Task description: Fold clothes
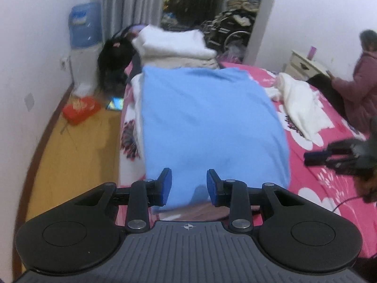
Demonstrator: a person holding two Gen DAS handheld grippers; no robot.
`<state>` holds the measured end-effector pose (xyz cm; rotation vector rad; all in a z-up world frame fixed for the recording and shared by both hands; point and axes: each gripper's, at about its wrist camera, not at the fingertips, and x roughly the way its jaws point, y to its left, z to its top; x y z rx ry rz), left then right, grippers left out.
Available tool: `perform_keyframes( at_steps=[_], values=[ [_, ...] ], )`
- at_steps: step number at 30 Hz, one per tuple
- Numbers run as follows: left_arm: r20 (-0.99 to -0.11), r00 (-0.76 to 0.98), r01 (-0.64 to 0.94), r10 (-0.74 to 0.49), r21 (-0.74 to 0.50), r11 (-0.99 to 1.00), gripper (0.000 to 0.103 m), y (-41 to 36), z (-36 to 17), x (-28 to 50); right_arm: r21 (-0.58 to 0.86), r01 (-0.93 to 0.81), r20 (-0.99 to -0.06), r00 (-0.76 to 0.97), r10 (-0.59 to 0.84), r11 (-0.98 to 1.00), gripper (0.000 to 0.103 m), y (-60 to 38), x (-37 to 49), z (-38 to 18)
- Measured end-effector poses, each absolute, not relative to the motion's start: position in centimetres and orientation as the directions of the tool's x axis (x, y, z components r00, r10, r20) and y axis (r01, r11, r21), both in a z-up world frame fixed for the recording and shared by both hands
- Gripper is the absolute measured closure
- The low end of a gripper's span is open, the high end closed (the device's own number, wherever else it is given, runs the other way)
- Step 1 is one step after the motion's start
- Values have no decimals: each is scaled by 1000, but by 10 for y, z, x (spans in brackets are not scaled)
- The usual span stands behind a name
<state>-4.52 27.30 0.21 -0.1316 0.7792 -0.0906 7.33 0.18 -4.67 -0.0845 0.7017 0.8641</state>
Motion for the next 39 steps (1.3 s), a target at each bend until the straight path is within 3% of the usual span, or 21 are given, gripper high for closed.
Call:
perform_keyframes(
  at_steps=[4,6,8,12,16,17,21,23,26,31,34,36,39],
  values=[
    [-707,694,85,-134,-104,991,69,250,-7,-49,217,-803,-471,412,780,555,83,34,63,-18],
    [-709,692,94,-134,-95,991,69,240,-12,-54,229,-823,-470,375,799,520,78,56,65,-20],
    [-712,686,77,-150,-133,988,68,237,-15,-61,214,-811,-547,363,754,545,76,74,69,-40],
    [-707,677,89,-203,-196,977,62,224,-12,-73,120,-711,-757,386,528,693,76,59,72,-89],
    [-679,680,155,-276,-235,960,52,185,-9,-69,92,-607,-781,447,435,789,76,-1,49,-85],
    [-668,682,172,-300,-252,952,51,175,-8,-68,81,-588,-769,477,426,805,74,-17,37,-75],
    [-631,673,230,-387,-318,920,41,136,-2,-70,74,-497,-692,599,403,865,43,-62,0,-28],
    [-616,672,229,-411,-354,907,34,121,0,-73,137,-446,-661,624,417,884,38,-82,-15,-9],
    [-615,675,197,-408,-383,903,33,109,5,-75,223,-387,-642,632,434,894,34,-95,-28,6],
    [-625,718,100,-306,-343,934,30,101,22,-80,195,-376,-636,654,409,906,27,-93,-36,34],
    [-620,751,34,-226,-306,952,17,102,32,-87,163,-371,-642,663,384,914,17,-80,-30,54],
    [-600,785,-4,-157,-258,966,5,103,37,-96,141,-387,-655,654,379,911,2,-66,-31,60],
    [-565,823,-54,-67,-195,979,0,102,42,-111,86,-419,-664,652,365,904,1,-44,-39,60]
  ],
)
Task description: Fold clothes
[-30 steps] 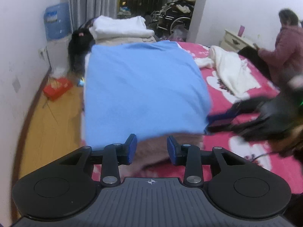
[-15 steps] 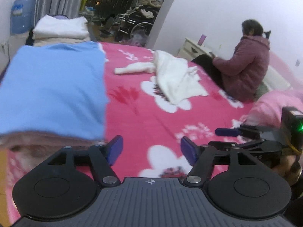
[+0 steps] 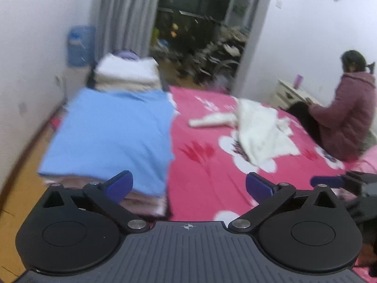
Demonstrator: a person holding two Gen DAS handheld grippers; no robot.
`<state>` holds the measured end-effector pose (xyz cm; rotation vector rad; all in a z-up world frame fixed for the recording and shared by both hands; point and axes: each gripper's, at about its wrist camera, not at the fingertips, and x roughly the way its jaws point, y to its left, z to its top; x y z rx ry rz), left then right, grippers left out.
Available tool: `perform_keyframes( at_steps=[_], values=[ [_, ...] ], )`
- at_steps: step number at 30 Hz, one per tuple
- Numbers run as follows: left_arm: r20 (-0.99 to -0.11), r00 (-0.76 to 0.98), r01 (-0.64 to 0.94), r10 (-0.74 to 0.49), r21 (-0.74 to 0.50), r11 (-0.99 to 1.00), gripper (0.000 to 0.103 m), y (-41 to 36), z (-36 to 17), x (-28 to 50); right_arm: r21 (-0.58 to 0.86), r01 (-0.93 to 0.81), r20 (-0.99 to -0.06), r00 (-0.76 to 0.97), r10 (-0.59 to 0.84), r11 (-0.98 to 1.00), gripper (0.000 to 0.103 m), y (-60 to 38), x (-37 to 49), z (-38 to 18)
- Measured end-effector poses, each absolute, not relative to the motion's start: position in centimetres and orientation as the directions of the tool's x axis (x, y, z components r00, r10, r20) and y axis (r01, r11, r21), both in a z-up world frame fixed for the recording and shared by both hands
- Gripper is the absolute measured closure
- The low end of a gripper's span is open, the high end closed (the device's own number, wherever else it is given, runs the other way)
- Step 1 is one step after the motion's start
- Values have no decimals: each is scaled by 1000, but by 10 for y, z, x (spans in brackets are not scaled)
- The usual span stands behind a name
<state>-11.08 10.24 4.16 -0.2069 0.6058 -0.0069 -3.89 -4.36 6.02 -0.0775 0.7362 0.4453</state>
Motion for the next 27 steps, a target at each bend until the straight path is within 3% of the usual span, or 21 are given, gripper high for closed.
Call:
perform_keyframes(
  at_steps=[14,27],
  values=[
    [-676,726,-293,126,-139,946,0,119,9,-123,-59,-386,-696,677,240,921,0,6,-58,40],
    [-654,729,-372,203,-129,919,0,114,3,-129,-34,-394,-679,684,268,919,0,3,-64,41]
  ],
)
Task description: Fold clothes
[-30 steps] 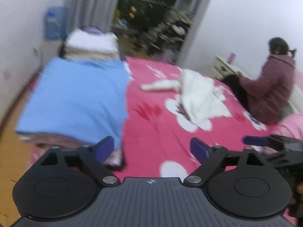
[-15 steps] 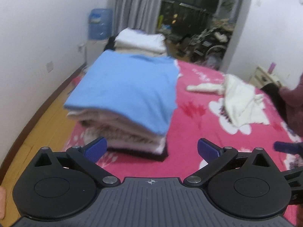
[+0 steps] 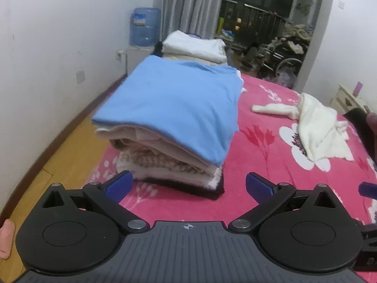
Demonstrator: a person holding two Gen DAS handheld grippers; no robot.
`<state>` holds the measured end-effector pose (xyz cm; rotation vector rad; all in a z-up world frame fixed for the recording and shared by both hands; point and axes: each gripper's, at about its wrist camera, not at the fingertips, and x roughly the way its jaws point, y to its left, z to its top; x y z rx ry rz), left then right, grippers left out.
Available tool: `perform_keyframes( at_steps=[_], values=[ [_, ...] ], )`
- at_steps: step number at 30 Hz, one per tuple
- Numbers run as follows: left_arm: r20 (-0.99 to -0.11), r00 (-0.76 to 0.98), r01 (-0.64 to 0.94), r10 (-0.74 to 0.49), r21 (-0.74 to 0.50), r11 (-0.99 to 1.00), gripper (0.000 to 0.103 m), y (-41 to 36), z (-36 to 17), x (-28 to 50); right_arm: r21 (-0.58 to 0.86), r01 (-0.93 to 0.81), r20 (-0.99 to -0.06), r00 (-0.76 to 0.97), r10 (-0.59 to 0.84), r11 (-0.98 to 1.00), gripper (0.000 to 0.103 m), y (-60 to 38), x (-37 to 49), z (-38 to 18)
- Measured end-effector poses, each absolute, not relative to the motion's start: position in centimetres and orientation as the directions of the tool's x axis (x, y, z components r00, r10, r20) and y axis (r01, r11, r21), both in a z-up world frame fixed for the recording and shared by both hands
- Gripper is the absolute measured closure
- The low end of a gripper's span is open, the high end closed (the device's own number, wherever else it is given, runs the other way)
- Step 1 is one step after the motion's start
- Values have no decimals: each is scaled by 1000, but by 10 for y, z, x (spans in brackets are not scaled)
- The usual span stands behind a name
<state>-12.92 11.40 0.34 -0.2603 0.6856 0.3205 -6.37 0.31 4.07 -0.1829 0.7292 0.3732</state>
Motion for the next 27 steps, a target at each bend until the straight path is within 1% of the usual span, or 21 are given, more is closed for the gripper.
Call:
perform_keyframes(
  at_steps=[3,7,14,27],
  values=[
    [-631,732,-390,257,-78,917,0,111,5,-130,-22,-412,-679,675,288,911,0,4,-65,41],
    [-626,716,-410,309,-18,912,0,108,6,-128,-23,-426,-686,665,295,905,0,8,-66,39],
    [-650,686,-421,328,14,907,0,110,2,-123,-35,-452,-701,647,301,891,0,13,-68,37],
    [-678,670,-385,303,32,922,0,105,-2,-121,-55,-470,-708,641,297,881,0,20,-71,37]
  ],
)
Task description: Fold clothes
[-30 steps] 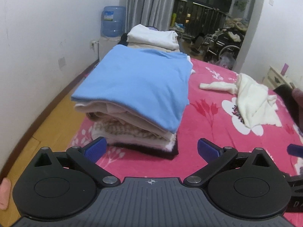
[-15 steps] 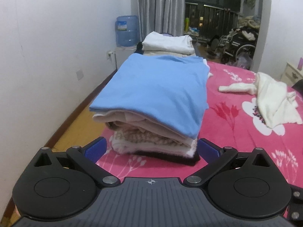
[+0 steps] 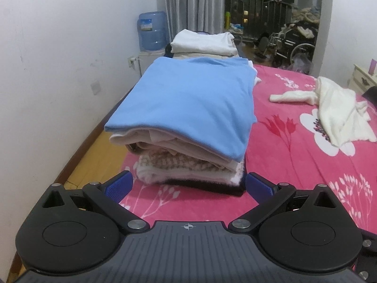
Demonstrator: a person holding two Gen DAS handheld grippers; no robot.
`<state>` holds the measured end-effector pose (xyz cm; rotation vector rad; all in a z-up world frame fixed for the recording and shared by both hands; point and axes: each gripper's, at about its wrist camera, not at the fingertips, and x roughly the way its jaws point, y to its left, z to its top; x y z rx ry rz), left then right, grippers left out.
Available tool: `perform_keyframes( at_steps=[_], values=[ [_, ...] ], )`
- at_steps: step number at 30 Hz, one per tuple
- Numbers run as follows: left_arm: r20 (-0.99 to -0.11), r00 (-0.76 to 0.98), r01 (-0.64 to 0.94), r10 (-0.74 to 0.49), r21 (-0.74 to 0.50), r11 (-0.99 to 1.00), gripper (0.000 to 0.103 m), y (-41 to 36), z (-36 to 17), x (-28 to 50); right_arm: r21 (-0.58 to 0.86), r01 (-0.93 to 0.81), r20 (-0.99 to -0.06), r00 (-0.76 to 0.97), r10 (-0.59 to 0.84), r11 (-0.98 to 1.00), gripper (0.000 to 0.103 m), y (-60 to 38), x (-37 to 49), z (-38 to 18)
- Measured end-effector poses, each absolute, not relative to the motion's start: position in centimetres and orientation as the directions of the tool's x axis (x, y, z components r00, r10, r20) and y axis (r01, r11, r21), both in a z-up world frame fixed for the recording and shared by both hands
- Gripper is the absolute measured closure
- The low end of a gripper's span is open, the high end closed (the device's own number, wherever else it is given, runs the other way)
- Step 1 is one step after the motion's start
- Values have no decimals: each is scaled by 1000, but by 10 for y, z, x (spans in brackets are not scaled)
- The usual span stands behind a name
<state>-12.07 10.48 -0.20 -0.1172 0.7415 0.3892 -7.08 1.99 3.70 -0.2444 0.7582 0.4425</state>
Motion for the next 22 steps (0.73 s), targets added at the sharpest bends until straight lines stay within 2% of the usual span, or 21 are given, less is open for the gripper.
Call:
perform_keyframes(
  at_steps=[22],
  values=[
    [-678,670,-375,301,41,926,0,104,-4,-121,-65,-477,-707,642,297,877,0,20,-73,38]
  ],
)
